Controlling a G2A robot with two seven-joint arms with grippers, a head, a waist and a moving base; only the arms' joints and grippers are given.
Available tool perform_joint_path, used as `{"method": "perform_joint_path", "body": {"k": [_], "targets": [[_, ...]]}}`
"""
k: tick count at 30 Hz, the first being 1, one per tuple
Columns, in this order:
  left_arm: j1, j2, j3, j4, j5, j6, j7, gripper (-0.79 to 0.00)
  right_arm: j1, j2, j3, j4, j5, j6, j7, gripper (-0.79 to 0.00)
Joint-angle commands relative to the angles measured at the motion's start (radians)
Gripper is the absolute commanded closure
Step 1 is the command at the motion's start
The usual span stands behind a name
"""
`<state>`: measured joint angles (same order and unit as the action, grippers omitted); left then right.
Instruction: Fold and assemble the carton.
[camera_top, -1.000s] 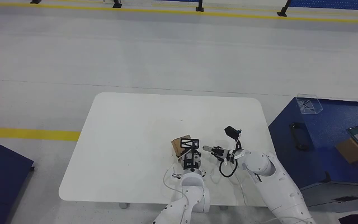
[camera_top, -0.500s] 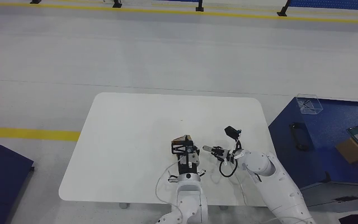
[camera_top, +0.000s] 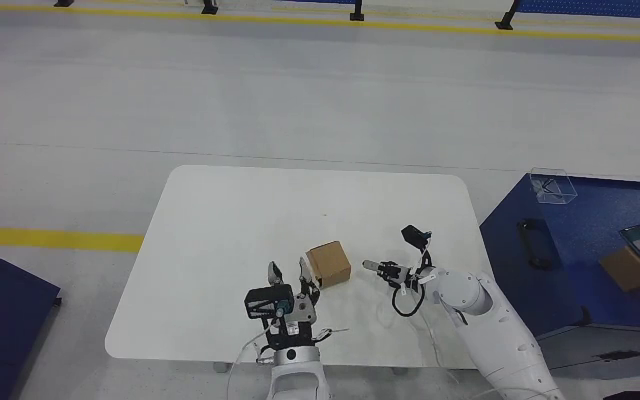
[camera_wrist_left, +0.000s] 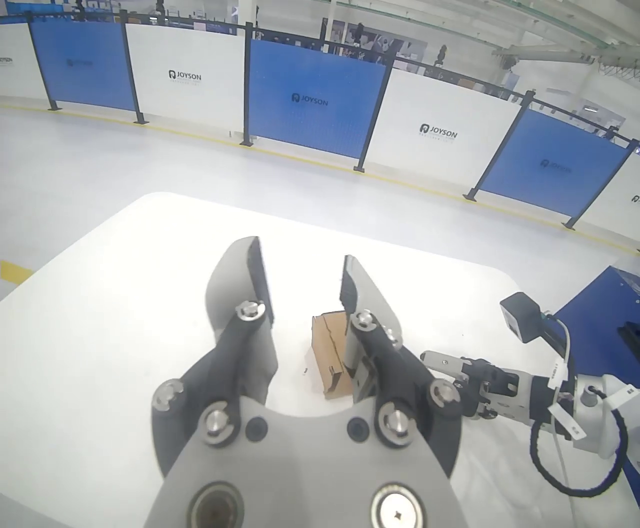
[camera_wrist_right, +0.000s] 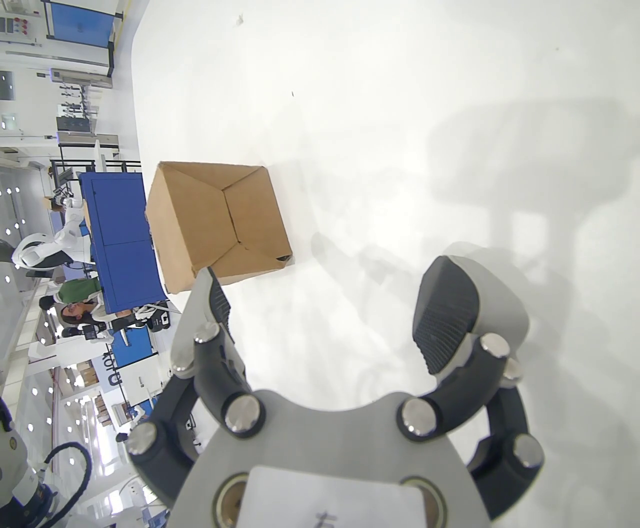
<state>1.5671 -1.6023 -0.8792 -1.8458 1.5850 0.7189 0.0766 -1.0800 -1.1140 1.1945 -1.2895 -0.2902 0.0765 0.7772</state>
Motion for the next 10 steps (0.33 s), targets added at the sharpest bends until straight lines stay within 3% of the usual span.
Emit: {"method": "perform_joint_path", "body": {"k": [1, 7, 10], "targets": [[0.000, 0.000, 0.000, 0.000, 0.000, 0.000, 0.000, -0.417, 0.000, 0.000, 0.000, 0.000, 0.000, 0.000, 0.000, -0.784], [0.000, 0.000, 0.000, 0.000, 0.000, 0.000, 0.000, -0.690, 0.000, 0.000, 0.000, 0.000, 0.000, 0.000, 0.000, -0.785], [0.000, 0.000, 0.000, 0.000, 0.000, 0.000, 0.000, -0.760, 0.000, 0.000, 0.000, 0.000, 0.000, 0.000, 0.000, -0.784]]}}
